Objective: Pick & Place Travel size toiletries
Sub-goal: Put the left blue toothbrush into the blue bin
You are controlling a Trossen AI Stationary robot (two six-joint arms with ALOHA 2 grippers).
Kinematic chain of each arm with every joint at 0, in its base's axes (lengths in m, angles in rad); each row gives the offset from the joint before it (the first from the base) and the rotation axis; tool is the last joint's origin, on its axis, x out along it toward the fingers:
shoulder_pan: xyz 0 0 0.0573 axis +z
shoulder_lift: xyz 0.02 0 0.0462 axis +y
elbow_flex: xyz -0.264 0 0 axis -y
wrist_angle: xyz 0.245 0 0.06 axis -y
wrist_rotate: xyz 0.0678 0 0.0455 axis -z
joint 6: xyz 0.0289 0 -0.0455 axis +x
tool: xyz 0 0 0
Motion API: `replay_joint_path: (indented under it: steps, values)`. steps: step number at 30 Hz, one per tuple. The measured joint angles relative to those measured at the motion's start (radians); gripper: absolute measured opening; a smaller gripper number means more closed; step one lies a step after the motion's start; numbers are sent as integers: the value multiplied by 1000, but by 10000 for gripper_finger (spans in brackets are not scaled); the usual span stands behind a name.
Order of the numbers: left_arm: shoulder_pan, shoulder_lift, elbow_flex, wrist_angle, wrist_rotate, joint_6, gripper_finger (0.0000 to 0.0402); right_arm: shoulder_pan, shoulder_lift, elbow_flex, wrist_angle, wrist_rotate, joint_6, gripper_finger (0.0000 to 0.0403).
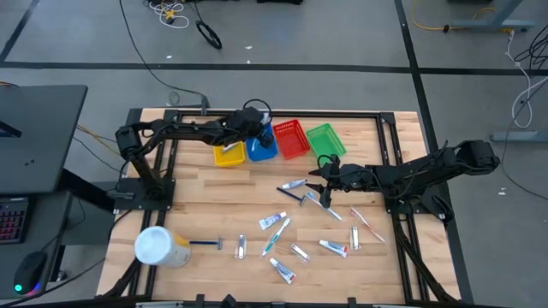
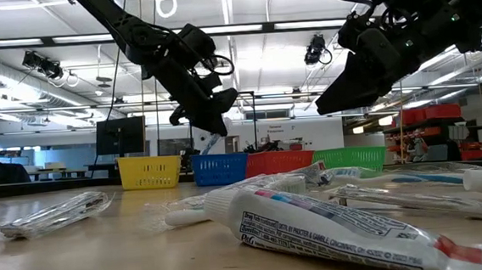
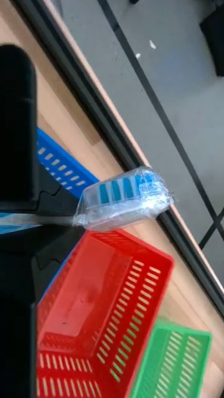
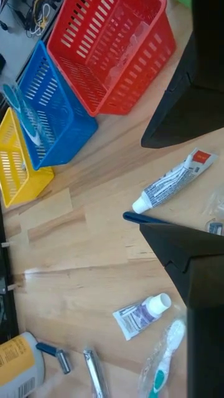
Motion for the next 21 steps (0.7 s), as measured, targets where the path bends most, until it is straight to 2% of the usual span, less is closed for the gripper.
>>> replay_joint_path:
  steps: [7, 18, 21]
  values:
    - [-9, 0, -41, 17, 11, -43, 24, 0, 0, 0, 0, 0, 0, 220]
    - [-3, 1, -50, 38, 9, -29, 27, 0, 0, 0, 0, 4, -3, 220]
    - [2, 35, -50, 70, 31, -29, 26, 0, 0, 0, 0, 4, -3, 220]
